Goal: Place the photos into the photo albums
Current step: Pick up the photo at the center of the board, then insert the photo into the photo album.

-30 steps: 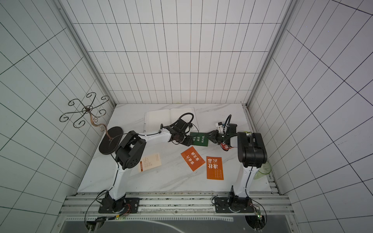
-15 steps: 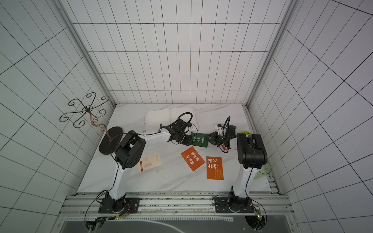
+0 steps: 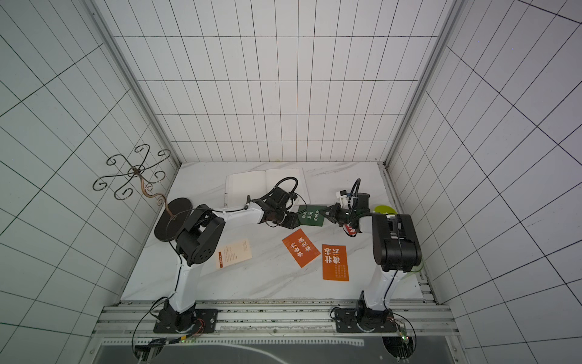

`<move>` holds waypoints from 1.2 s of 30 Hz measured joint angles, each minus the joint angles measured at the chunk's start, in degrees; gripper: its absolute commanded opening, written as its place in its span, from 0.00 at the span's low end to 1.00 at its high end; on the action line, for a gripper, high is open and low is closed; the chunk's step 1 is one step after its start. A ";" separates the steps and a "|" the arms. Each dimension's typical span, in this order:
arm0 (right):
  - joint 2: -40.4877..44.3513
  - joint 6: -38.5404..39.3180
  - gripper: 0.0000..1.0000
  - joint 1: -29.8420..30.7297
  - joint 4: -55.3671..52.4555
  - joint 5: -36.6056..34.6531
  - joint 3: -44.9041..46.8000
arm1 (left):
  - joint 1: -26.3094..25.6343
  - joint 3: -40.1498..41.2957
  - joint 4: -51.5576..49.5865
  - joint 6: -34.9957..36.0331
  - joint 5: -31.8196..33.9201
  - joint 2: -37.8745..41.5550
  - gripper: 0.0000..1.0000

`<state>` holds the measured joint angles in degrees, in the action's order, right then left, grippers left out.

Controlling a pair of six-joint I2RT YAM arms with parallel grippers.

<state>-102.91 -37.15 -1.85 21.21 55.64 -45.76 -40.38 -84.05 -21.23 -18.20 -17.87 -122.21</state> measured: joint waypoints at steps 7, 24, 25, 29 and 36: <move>5.11 1.92 0.00 0.02 -6.40 -3.54 -0.09 | 0.39 3.63 2.56 -1.14 -1.07 5.07 0.40; 7.50 7.76 0.00 9.09 -17.77 -13.53 -18.40 | 14.16 2.47 7.30 -5.22 4.37 16.24 0.42; 6.05 7.89 0.00 9.62 -17.59 -13.53 -19.93 | 14.73 1.42 6.82 -5.03 4.66 15.58 0.42; -1.44 7.91 0.00 11.93 -16.85 -13.22 -26.38 | 17.73 -1.01 5.95 -3.54 5.88 12.94 0.41; -14.34 7.67 0.00 15.06 -16.28 -11.65 -37.31 | 23.89 -1.03 3.72 -0.79 6.43 7.87 0.42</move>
<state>-117.25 -29.47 13.21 4.93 43.99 -83.07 -16.49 -85.08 -17.52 -18.98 -11.44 -114.34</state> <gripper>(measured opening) 0.049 0.417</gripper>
